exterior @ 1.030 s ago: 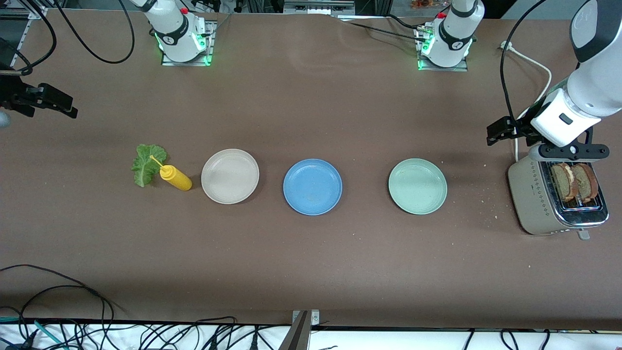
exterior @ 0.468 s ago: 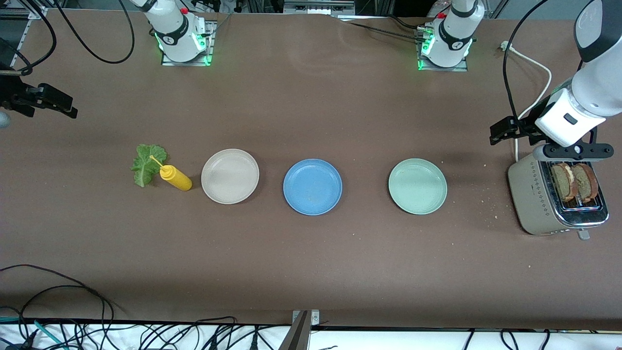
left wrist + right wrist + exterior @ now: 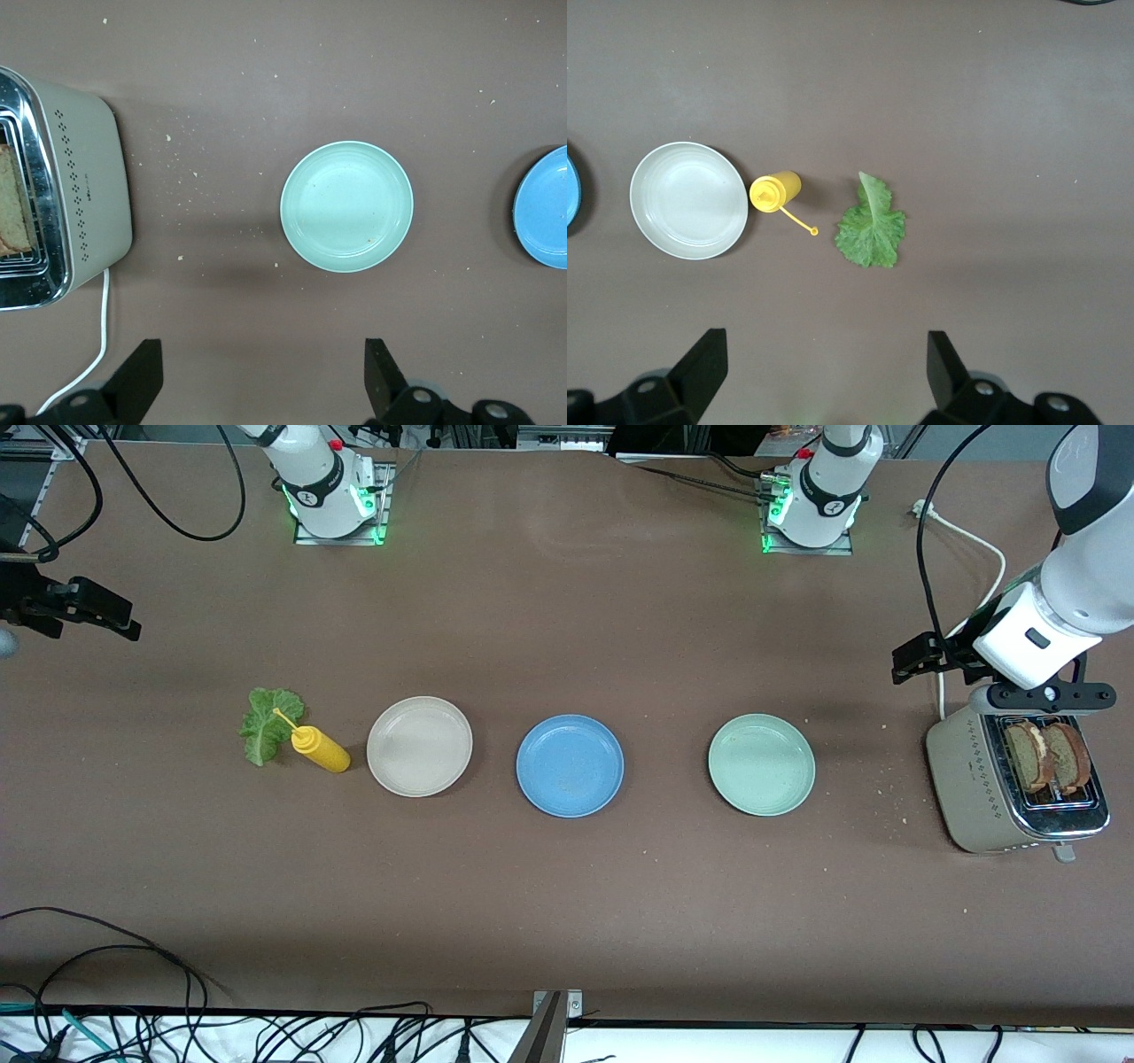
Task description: Make sandwich in blue plate with both arms
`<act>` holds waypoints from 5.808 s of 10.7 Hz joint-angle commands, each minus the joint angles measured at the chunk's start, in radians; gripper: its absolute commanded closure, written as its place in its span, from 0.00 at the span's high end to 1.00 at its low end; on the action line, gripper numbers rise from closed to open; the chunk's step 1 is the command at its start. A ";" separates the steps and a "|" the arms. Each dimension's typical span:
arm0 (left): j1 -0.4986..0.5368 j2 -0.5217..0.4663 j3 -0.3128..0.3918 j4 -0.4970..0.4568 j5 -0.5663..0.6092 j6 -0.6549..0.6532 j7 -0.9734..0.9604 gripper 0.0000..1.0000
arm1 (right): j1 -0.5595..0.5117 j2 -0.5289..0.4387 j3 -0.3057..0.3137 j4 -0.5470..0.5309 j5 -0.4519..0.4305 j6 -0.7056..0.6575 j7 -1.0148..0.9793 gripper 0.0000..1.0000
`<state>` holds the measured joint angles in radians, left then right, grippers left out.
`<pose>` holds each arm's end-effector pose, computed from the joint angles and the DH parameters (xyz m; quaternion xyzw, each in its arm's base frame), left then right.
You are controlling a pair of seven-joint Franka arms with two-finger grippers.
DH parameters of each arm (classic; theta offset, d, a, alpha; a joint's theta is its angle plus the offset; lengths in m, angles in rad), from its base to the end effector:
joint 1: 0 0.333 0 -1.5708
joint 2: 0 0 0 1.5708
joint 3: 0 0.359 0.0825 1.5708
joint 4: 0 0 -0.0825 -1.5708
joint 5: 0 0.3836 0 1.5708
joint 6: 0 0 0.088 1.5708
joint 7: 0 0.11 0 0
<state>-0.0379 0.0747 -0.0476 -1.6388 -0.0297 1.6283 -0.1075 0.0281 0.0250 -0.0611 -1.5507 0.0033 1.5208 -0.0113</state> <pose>0.5765 -0.0515 0.5950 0.9989 0.0125 -0.0439 0.0124 0.5570 -0.0175 0.6558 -0.9996 0.0108 0.0274 0.0015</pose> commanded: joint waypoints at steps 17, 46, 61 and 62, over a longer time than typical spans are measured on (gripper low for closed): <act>0.051 -0.030 0.003 0.007 0.030 -0.027 0.046 1.00 | -0.004 0.003 0.000 0.026 -0.009 -0.025 0.002 1.00; 0.283 0.273 0.015 0.007 0.189 0.242 0.184 1.00 | -0.002 0.004 0.001 0.026 -0.009 -0.024 0.004 1.00; 0.309 0.295 0.011 0.013 0.261 0.184 0.187 0.00 | -0.002 0.004 0.003 0.026 -0.008 -0.024 0.004 1.00; 0.308 0.283 0.008 0.055 0.260 0.127 0.205 0.00 | -0.002 0.004 0.003 0.026 -0.008 -0.024 0.004 1.00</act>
<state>0.2687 0.3999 -0.0251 -1.6358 0.2103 1.8509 0.0653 0.0273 0.0267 -0.0621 -1.5430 0.0015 1.5127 -0.0113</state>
